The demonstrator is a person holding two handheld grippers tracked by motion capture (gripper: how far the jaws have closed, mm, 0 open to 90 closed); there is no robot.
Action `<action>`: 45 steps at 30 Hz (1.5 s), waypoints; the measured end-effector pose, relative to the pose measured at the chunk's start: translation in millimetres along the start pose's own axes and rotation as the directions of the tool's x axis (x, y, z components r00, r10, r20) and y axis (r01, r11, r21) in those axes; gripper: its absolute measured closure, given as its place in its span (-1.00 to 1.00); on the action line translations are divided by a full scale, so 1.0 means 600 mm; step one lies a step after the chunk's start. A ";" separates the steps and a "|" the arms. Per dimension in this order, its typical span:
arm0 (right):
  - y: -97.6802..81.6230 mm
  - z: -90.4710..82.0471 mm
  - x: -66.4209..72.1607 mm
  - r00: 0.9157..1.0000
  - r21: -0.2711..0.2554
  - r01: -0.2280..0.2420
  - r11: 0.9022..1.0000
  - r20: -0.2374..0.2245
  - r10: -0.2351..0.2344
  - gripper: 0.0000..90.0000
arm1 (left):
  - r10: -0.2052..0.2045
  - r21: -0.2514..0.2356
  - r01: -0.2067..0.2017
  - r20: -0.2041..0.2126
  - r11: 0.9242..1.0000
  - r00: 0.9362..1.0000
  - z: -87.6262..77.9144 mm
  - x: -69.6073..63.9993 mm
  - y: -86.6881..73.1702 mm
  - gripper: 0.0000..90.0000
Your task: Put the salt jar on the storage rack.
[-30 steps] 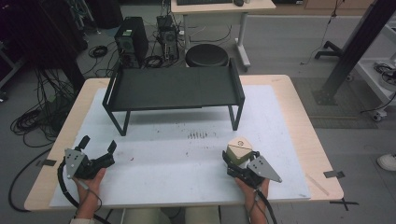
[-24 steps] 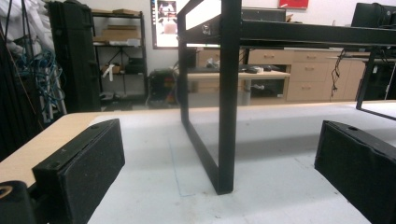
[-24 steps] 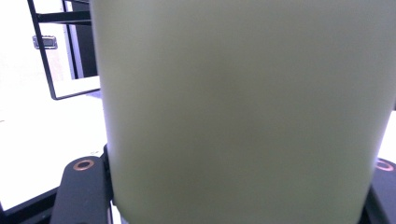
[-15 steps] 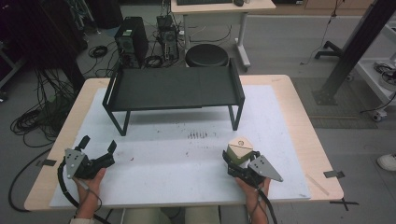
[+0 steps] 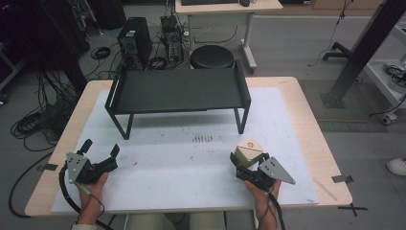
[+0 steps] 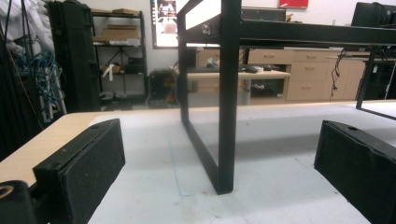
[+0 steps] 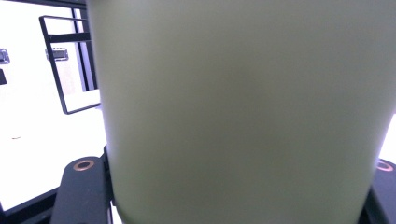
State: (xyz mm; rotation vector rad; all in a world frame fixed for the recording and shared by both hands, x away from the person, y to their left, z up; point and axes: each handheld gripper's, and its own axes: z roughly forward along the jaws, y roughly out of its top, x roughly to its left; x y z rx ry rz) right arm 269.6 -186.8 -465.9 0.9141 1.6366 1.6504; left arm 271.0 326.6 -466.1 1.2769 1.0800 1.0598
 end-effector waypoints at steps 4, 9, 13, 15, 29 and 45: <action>0.014 -0.002 -0.002 1.000 -0.009 -0.024 1.000 -0.017 0.024 -0.33 | 0.000 0.000 0.000 0.000 1.000 1.000 0.000 0.000 0.000 -0.95; 0.038 -0.007 -0.004 0.998 -0.009 -0.039 0.999 -0.042 0.039 -0.33 | 0.000 0.000 0.000 0.000 1.000 1.000 0.000 0.000 0.000 -0.95; 0.061 -0.012 -0.003 0.998 -0.011 -0.035 0.999 -0.058 0.034 -0.33 | -0.001 0.001 0.001 0.000 1.000 1.000 0.000 0.000 0.000 -0.95; 0.073 -0.013 -0.002 0.998 -0.018 -0.030 0.999 -0.062 0.029 -0.33 | 0.000 0.000 0.000 0.000 1.000 1.000 0.000 0.000 0.000 -0.95; 0.149 -0.008 -0.004 0.994 -0.026 -0.020 0.999 -0.111 0.017 -0.33 | -0.001 0.001 0.001 0.000 1.000 1.000 0.000 0.000 0.000 -0.95; 0.215 0.016 0.004 0.992 -0.043 0.015 0.999 -0.128 -0.020 -0.33 | 0.000 0.002 0.000 0.000 1.000 1.000 0.000 0.000 0.000 -0.95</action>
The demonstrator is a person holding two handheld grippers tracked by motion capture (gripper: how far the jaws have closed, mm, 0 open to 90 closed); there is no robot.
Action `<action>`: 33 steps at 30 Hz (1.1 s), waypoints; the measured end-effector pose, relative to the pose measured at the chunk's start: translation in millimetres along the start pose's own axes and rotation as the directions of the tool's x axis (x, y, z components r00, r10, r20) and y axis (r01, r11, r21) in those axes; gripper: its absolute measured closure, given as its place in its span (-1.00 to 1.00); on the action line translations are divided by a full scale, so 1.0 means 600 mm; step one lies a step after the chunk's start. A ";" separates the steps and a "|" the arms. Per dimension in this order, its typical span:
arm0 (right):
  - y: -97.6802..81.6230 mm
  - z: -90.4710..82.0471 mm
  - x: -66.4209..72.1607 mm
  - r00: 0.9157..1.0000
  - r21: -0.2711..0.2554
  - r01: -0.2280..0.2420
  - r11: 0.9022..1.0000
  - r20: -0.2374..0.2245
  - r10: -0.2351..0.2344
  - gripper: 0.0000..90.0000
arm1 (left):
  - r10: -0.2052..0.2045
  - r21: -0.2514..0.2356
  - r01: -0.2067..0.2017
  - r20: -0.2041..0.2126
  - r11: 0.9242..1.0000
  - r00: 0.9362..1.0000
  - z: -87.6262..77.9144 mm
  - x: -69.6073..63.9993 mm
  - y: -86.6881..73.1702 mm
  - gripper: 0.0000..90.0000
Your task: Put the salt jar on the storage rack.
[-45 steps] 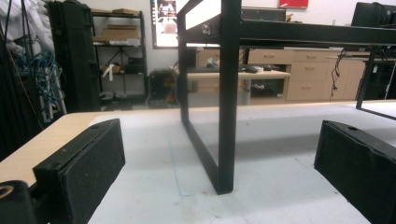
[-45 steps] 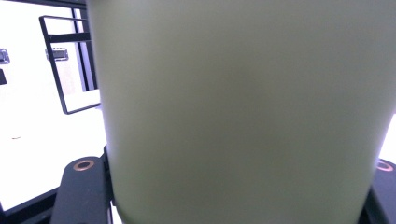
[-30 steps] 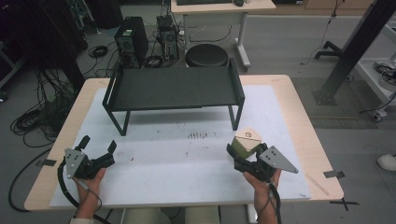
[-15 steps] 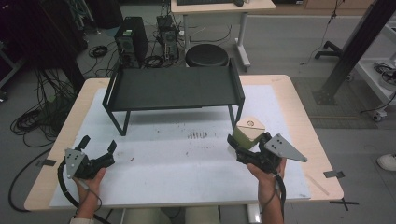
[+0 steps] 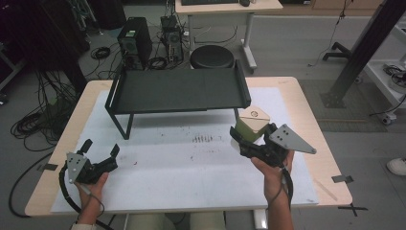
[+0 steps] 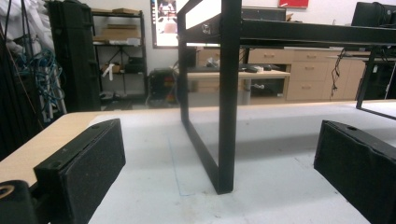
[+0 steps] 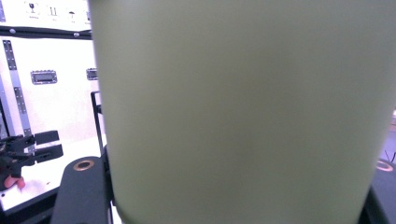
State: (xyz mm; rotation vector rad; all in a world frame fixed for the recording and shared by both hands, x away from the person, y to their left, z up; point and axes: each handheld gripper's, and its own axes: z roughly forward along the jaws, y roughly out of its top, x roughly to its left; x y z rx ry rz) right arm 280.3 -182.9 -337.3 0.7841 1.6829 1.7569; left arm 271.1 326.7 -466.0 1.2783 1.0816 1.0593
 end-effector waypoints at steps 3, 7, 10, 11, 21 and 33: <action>0.007 0.004 -0.001 1.000 0.003 -0.001 1.000 -0.002 0.001 -0.33 | -0.001 -0.001 0.001 0.001 1.000 1.000 0.000 0.000 0.000 -0.95; 0.019 0.009 0.000 1.000 0.004 0.001 1.000 -0.008 -0.001 -0.33 | 0.000 -0.002 0.000 0.001 1.000 1.000 0.000 0.000 0.000 -0.95; 0.031 0.016 0.001 1.000 0.003 0.010 1.000 -0.015 -0.010 -0.33 | 0.001 -0.001 -0.001 0.001 1.000 1.000 0.000 0.000 0.000 -0.96; 0.035 0.019 0.002 1.000 0.005 0.016 1.000 -0.016 -0.016 -0.33 | 0.000 -0.001 0.000 0.001 1.000 1.000 0.000 0.000 0.000 -0.96; 0.080 0.072 0.000 0.999 -0.012 0.027 1.000 -0.047 -0.028 -0.33 | -0.001 -0.001 0.001 0.001 1.000 1.000 0.000 0.000 0.000 -0.95; 0.130 0.145 -0.002 0.996 -0.025 0.036 0.999 -0.084 -0.038 -0.33 | -0.001 -0.001 0.001 0.000 1.000 1.000 0.000 0.000 0.000 -0.95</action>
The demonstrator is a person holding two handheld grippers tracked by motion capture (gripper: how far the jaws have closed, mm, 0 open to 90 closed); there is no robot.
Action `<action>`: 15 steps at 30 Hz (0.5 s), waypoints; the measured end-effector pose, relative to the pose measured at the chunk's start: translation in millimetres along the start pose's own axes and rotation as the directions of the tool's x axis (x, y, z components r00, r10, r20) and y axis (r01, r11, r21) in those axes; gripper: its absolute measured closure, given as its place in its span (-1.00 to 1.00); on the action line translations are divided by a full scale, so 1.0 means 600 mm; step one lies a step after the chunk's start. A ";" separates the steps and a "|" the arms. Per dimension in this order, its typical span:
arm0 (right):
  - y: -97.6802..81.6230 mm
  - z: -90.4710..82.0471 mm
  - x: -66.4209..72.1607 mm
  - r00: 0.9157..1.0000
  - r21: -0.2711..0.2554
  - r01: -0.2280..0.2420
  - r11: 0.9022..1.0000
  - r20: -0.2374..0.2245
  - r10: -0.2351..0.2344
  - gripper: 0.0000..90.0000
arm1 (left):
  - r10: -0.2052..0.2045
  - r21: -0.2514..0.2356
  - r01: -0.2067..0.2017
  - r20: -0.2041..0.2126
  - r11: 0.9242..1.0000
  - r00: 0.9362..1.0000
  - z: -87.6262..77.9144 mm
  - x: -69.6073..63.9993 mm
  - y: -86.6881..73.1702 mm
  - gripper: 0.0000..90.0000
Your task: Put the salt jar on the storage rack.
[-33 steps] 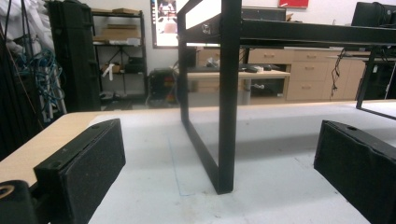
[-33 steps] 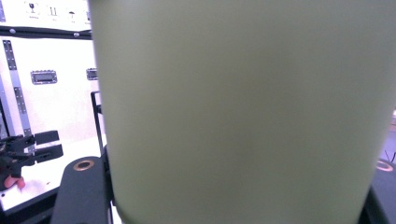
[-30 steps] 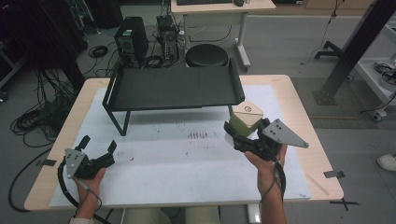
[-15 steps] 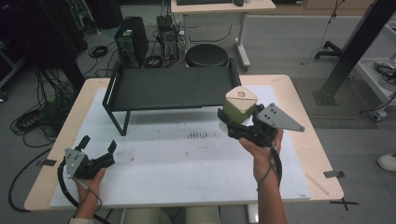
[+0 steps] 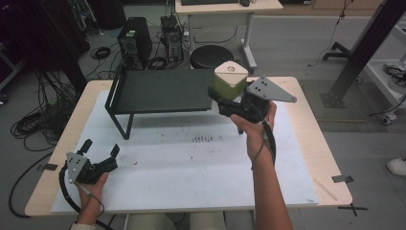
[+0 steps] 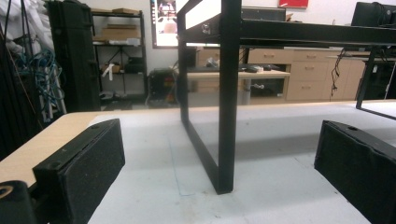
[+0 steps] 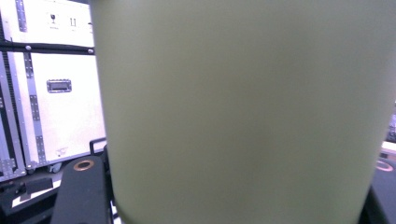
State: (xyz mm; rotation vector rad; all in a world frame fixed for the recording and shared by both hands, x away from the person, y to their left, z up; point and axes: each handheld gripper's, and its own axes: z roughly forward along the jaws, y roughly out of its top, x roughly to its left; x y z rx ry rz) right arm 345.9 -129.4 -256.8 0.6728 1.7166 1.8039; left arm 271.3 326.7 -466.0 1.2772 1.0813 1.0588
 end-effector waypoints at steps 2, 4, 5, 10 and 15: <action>0.005 0.015 -0.002 1.000 -0.002 -0.005 1.000 -0.006 0.005 -0.33 | 0.000 0.000 0.000 0.001 1.000 1.000 0.000 0.000 0.000 -0.95; 0.009 0.029 -0.003 1.000 0.000 -0.004 1.000 -0.006 0.004 -0.33 | 0.000 0.001 0.000 0.000 1.000 1.000 0.000 0.000 0.000 -0.95; 0.010 0.034 -0.004 1.000 0.001 -0.004 1.000 -0.008 0.004 -0.33 | 0.000 0.001 0.000 0.000 1.000 1.000 0.000 0.000 0.000 -0.95; 0.017 0.068 -0.002 1.000 0.001 -0.002 1.000 -0.023 0.002 -0.33 | 0.000 0.001 0.000 0.000 1.000 1.000 0.000 0.000 0.000 -0.95; 0.022 0.105 -0.004 0.999 0.006 -0.003 1.000 -0.035 0.003 -0.33 | 0.000 0.001 0.000 0.001 1.000 1.000 0.000 0.000 0.000 -0.95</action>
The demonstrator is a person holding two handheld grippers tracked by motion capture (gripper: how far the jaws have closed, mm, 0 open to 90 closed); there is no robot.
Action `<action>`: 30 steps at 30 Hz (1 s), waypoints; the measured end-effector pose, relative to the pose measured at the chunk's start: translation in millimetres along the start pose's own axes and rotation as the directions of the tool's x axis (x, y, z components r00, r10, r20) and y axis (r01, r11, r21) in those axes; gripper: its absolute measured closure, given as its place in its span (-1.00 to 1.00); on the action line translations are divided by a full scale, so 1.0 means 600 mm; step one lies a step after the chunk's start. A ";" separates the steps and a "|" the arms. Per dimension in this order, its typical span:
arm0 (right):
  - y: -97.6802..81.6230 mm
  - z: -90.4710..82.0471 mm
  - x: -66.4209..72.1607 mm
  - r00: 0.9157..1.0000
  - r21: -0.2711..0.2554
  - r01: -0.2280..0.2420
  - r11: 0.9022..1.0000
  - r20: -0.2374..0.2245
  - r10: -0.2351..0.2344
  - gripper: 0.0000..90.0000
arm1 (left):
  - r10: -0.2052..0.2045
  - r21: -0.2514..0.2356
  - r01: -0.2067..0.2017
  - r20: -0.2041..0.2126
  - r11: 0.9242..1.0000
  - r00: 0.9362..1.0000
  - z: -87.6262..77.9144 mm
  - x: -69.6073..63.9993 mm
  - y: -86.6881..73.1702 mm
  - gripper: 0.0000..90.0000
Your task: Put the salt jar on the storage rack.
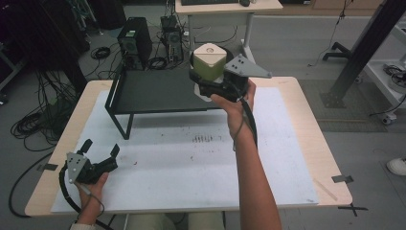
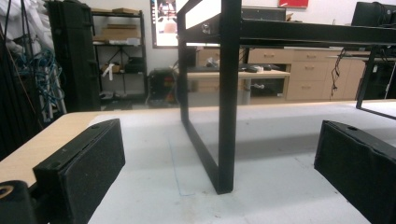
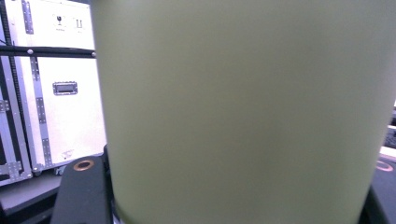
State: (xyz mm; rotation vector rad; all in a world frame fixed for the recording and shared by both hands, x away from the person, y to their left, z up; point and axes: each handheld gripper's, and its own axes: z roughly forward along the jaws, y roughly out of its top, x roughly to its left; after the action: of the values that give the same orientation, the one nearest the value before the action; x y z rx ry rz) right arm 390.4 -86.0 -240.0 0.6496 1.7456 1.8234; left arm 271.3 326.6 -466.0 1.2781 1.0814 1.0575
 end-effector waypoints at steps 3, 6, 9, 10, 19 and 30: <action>0.000 0.018 -0.003 1.000 -0.005 -0.005 1.000 -0.005 0.005 -0.33 | 0.000 0.000 0.000 0.000 1.000 1.000 0.000 0.000 0.000 -0.95; -0.001 0.040 -0.005 1.000 0.004 -0.006 1.000 -0.009 0.006 -0.33 | 0.001 0.000 -0.001 0.000 1.000 1.000 0.000 0.000 0.000 -0.95; -0.001 0.061 -0.006 1.000 0.015 0.003 1.000 -0.012 -0.002 -0.33 | 0.001 0.000 -0.001 0.000 1.000 1.000 0.000 0.000 0.000 -0.95; -0.001 0.071 -0.007 1.000 0.019 0.003 1.000 -0.014 -0.003 -0.33 | 0.001 0.000 -0.001 0.000 1.000 1.000 0.000 0.000 0.000 -0.95; -0.006 0.131 -0.008 0.999 0.015 -0.014 1.000 -0.031 0.015 -0.33 | 0.003 0.001 -0.003 0.000 1.000 1.000 0.000 0.000 0.000 -0.95; -0.043 0.185 -0.013 0.999 0.045 -0.044 0.998 -0.010 0.045 -0.33 | 0.001 0.001 -0.001 0.002 1.000 1.000 0.000 0.000 0.000 -0.95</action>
State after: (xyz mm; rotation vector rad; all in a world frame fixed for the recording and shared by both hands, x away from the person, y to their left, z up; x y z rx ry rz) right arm 471.5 -7.9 -259.9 0.7032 1.7970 1.8255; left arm 271.1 326.7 -466.0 1.2798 1.0804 1.0564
